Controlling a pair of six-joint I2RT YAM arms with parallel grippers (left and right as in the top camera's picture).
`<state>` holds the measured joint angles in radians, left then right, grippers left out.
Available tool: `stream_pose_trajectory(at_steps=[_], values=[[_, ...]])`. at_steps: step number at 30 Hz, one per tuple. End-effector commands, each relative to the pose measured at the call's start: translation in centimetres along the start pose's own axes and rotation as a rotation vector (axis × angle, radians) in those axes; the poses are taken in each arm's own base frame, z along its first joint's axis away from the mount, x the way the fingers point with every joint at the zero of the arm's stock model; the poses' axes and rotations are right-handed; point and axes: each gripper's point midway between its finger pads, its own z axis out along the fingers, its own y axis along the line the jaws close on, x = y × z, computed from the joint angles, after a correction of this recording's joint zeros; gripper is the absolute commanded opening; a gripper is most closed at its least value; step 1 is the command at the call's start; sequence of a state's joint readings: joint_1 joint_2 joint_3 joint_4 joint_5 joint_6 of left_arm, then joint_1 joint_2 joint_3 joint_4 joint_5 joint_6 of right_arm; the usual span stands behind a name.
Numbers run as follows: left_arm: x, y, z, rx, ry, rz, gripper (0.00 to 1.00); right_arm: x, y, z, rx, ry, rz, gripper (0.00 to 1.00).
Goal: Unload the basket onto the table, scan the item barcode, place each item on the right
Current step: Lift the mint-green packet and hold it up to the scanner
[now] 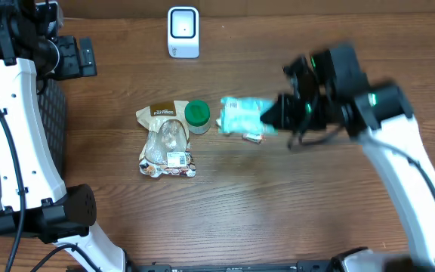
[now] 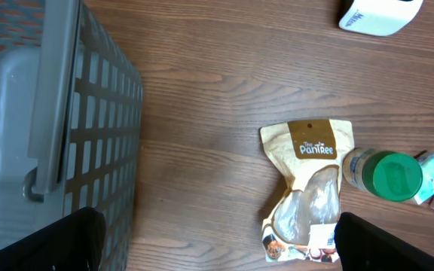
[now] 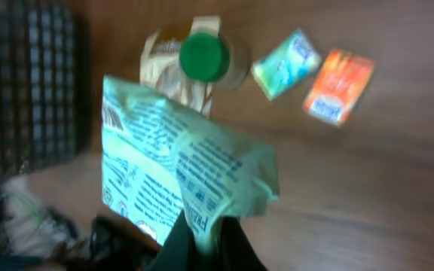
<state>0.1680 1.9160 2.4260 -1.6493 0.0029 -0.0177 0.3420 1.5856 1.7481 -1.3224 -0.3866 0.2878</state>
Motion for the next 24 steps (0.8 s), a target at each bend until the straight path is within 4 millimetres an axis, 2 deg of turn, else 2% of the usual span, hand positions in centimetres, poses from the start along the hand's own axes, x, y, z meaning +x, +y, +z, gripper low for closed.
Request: stream_pose_trajectory(at_steps=[1, 4, 7, 10, 12, 16, 19, 24], values=[[-0.1, 0.2, 0.1, -0.008, 0.000, 0.019, 1.00, -6.2, 0.0, -1.4, 0.182, -0.133, -0.087, 0.04], [-0.1, 0.2, 0.1, -0.008, 0.000, 0.020, 0.99, -11.6, -0.1, -1.0, 0.327, -0.243, -0.168, 0.04], [-0.1, 0.2, 0.1, -0.008, 0.000, 0.020, 0.99, -16.6, -0.9, 0.5, 0.511, -0.372, -0.274, 0.04], [-0.1, 0.2, 0.1, -0.008, 0.000, 0.020, 1.00, -20.9, -1.0, 3.1, 0.669, -0.484, -0.413, 0.04], [-0.1, 0.2, 0.1, -0.007, -0.001, 0.020, 1.00, -23.1, -0.4, 5.2, 0.744, -0.509, -0.579, 0.04], [-0.1, 0.2, 0.1, -0.008, 0.000, 0.019, 0.99, -26.3, 2.2, 8.9, 0.874, -0.525, -0.968, 0.04], [-0.1, 0.2, 0.1, -0.008, 0.000, 0.020, 1.00, -28.0, 4.1, 10.8, 0.955, -0.554, -1.178, 0.04], [-0.1, 0.2, 0.1, -0.008, 0.000, 0.020, 0.99, -30.2, 5.6, 13.8, 1.050, -0.645, -1.333, 0.04]])
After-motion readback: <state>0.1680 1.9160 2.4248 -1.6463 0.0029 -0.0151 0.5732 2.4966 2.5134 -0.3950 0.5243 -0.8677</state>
